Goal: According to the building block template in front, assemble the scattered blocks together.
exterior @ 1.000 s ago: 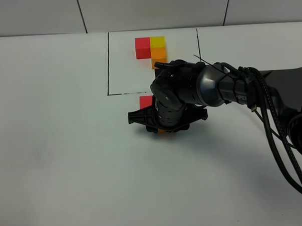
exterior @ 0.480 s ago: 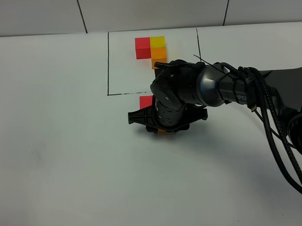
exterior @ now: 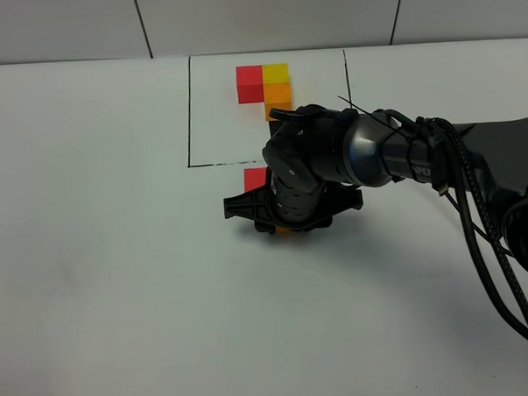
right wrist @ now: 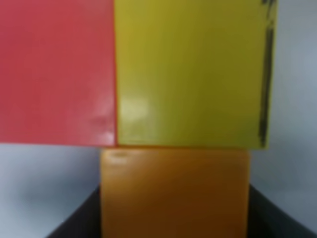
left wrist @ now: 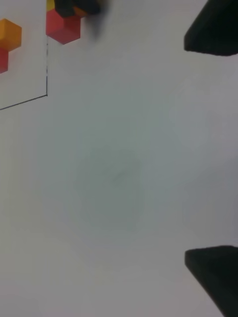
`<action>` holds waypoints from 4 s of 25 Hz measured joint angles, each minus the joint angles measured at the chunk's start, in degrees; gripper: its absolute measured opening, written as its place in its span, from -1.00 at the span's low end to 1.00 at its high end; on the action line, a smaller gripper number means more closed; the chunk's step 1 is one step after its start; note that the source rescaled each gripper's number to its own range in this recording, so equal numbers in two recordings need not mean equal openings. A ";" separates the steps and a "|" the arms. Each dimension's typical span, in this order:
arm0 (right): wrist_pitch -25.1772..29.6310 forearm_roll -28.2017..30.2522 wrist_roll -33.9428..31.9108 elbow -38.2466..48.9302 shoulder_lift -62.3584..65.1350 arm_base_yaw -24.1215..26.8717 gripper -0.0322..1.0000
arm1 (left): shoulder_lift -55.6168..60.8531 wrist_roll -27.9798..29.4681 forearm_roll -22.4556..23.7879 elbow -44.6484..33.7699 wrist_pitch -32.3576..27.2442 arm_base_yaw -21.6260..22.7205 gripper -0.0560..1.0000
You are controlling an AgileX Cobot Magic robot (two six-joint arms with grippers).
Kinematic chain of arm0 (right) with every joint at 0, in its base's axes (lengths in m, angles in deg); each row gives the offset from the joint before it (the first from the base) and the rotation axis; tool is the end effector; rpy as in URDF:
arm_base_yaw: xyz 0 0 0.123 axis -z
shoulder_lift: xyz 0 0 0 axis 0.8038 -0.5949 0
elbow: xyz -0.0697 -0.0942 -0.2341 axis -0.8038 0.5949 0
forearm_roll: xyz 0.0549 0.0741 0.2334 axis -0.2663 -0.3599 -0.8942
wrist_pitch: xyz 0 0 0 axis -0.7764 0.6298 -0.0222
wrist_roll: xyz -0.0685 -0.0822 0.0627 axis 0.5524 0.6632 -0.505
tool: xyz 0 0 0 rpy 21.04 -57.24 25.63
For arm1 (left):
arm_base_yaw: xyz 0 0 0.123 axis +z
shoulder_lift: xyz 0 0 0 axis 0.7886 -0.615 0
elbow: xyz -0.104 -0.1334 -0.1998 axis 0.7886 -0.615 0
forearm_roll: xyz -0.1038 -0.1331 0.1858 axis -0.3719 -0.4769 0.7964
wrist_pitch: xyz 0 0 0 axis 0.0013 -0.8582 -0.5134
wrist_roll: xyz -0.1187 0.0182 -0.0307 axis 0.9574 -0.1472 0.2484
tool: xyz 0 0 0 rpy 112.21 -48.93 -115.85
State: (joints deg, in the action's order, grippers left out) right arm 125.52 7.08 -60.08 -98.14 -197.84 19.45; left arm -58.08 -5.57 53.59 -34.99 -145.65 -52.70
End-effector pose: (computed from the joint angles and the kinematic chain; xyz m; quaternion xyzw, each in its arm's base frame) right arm 0.3633 0.2291 0.0605 0.0403 0.9894 0.0318 0.1361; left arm 0.0461 -0.0090 0.2643 -0.0033 0.8500 -0.0481 0.5246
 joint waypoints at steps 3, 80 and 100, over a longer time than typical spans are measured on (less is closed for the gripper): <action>0.00 0.55 0.48 0.00 0.00 0.00 -0.02 | 0.00 0.00 0.00 0.00 0.00 0.00 0.46; 21.28 -15.59 42.12 52.76 102.74 33.09 1.00 | 0.00 0.00 0.00 0.00 0.00 0.00 0.46; 21.32 -14.26 43.33 56.45 126.19 30.92 0.91 | 0.00 0.00 0.00 0.00 0.00 0.00 0.46</action>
State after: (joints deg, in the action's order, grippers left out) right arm 146.84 -7.19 -16.74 -41.70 -71.65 50.37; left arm -58.08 -5.57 53.59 -34.99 -145.65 -52.70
